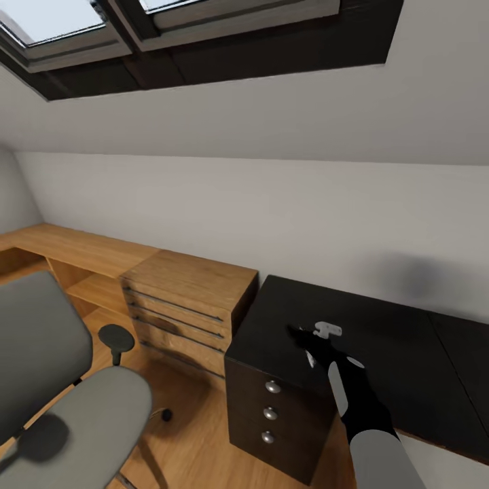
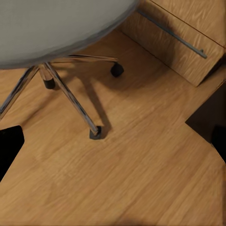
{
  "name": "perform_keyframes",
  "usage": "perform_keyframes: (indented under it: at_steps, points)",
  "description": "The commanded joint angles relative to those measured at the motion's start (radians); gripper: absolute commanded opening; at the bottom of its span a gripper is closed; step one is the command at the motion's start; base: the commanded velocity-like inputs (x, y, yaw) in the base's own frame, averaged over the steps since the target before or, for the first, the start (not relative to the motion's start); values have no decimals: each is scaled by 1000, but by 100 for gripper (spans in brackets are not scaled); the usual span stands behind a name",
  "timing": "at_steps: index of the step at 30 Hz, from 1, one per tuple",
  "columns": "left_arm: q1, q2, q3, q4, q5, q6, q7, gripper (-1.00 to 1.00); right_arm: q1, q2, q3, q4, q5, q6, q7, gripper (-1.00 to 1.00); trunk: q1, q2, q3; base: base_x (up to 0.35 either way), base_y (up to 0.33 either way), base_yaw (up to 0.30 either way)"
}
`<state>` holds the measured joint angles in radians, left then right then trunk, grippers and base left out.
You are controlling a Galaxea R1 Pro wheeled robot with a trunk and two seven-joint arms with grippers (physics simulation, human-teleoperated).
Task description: In the bedroom, organize the workspace by keeping the computer under the desk, ensuring the monitor is on the desk, placing the keyboard on the desk next to the monitor, placing the mouse on the desk next to the keyboard, moving the folder from the swivel chair onto the desk next to the mouse, stacking the notebook on top of the folder with the pen on top of the notebook, and positioning the swivel chair next to the desk.
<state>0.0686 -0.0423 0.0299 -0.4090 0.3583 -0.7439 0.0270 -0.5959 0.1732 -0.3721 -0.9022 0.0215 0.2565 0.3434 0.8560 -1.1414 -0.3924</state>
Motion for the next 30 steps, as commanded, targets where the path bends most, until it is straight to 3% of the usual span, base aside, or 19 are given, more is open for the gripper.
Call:
perform_keyframes:
  at_steps: [1, 9, 15, 24, 30]
  points:
    - [0, -1, 3, -2, -4, 0, 3, 100, -1, 1, -5, -1, 2, 6, 7, 100, 0, -1, -1, 168, -193, 5]
    - [0, -1, 2, -2, -4, -1, 3, 100, -1, 1, -3, 1, 21, 6, -1, 100, 0, -1, -1, 111, -129, 2]
    - [0, -1, 1, -2, -4, -2, 2, 100, -1, 1, 4, 4, 35, 6, -45, 100, 0, -1, -1, 28, -29, 0]
    - [0, -1, 1, -1, -4, 0, 2, 100, -1, 1, 70, 7, 41, 8, -95, 100, 0, -1, -1, 121, -86, 0]
    - [0, -1, 1, -1, -4, 0, 1, 100, -1, 1, 91, 17, 44, 11, -115, 100, 0, -1, -1, 42, -34, 0]
